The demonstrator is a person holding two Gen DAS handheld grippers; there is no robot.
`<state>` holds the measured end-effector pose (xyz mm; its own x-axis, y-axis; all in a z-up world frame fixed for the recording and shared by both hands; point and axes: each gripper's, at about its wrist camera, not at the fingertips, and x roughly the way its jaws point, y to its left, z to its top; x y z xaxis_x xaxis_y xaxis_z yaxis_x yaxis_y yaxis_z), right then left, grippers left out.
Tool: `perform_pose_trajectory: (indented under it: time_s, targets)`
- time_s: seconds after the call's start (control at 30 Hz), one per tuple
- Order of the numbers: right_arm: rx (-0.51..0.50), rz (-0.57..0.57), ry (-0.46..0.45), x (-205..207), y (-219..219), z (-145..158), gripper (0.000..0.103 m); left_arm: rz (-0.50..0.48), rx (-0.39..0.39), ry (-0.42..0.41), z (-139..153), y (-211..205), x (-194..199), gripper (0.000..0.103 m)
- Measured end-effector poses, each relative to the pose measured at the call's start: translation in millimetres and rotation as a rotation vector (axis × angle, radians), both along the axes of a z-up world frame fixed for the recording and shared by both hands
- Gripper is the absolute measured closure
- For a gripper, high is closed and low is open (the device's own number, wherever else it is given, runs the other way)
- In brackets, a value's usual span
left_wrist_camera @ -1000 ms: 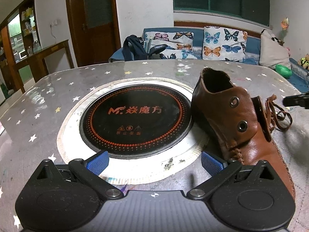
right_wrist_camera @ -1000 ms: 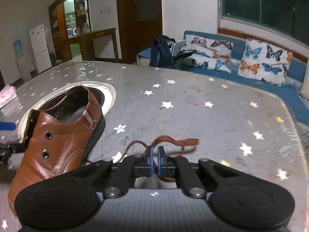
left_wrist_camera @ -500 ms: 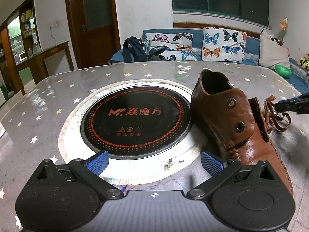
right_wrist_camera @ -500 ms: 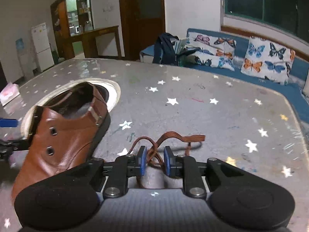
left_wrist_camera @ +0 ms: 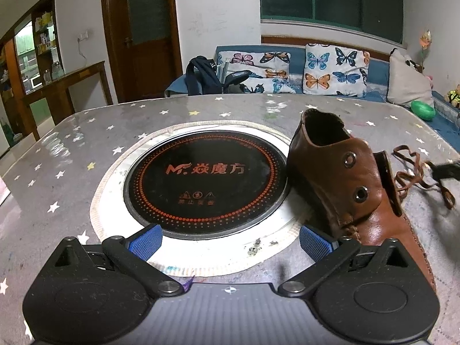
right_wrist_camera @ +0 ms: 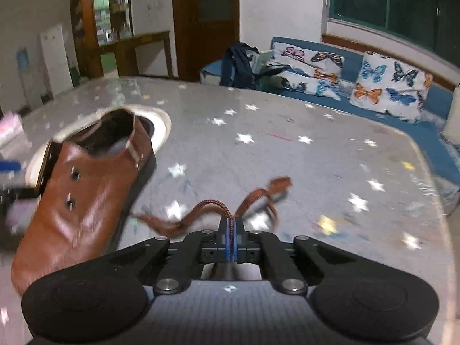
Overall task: Lace up shoes with both hands
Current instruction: 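Close the right gripper on the brown shoelace tip and lift it, then grasp the shoe's eyelet flap with the left gripper while right carries lace toward it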
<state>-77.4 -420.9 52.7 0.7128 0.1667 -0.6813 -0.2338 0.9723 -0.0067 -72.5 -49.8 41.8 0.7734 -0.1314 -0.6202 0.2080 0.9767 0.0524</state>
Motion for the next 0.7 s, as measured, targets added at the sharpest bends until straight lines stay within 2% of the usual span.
perform_pose_trajectory:
  time_s: [0.07,0.17,0.3,0.37,0.47,0.57,0.7]
  targets:
    - [-0.044,0.006,0.027,-13.8,0.7,4.3,0.101,-0.005,0.000,-0.004,1.0,-0.7,-1.3,0.000]
    - [-0.115,0.031,0.115,-35.8,3.2,5.3,0.101,-0.013,-0.001,-0.005,1.5,-2.2,-2.2,0.000]
    - [-0.171,0.129,0.203,-58.3,13.9,-1.0,0.098,-0.025,0.002,-0.003,2.1,-5.1,-3.3,0.000]
    - [-0.207,0.174,0.195,-66.8,20.3,-0.2,0.086,-0.033,0.008,-0.006,3.1,-6.6,-4.9,0.000]
    - [-0.228,0.226,0.166,-73.3,28.5,6.3,0.074,-0.037,0.013,-0.012,5.4,-6.4,-6.6,0.000]
    - [-0.239,0.296,0.133,-75.3,38.5,8.0,0.068,-0.036,0.013,-0.015,6.9,-5.2,-7.7,0.000]
    - [-0.239,0.379,0.102,-71.0,55.9,1.8,0.067,-0.049,0.019,-0.011,7.6,-6.4,-9.6,0.000]
